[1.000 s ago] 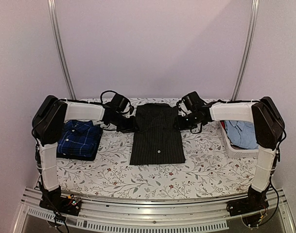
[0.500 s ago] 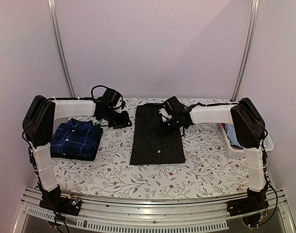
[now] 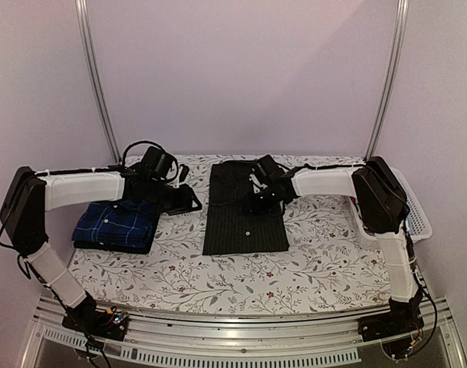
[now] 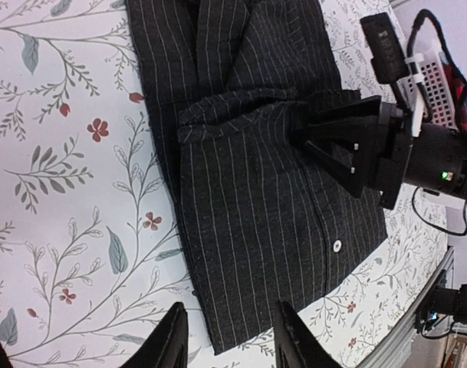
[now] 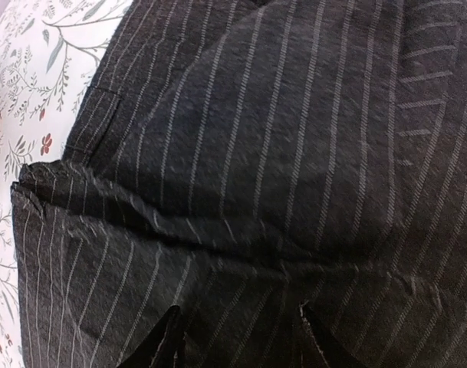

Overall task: Fold and stack the long sleeve shirts
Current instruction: Smooth out the 2/3-rectangle-folded shirt at the center of the board.

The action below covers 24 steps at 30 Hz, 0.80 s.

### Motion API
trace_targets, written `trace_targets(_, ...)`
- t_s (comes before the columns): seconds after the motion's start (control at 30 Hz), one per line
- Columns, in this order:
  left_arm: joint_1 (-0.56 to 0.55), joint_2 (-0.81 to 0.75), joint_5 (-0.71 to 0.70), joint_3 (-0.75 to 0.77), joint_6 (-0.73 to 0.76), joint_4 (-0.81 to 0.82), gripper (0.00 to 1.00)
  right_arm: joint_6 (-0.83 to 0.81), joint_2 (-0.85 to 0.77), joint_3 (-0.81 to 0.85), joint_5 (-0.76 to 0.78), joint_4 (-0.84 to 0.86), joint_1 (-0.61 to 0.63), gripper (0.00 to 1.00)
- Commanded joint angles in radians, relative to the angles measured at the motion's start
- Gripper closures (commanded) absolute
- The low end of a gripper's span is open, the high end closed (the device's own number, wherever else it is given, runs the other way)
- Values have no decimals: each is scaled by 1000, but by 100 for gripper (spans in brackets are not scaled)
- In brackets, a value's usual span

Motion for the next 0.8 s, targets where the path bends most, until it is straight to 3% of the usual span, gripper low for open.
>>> trace_targets(0.0,-9,-34,48,-62,-14,59,61,42,-161,-84,94,-40,1,53)
trace_targets(0.4,-14,-6,87,-129,-48,115,62,24,-101,-135,79,-43,-96,65)
trace_targets(0.6,-17,5,104,-171,-70,151,61,-4,-70,-137,55,-39,-119,64)
trace_targets(0.77,-17,13,109,-204,-76,155,60,-23,-159,-168,46,-46,-119,58)
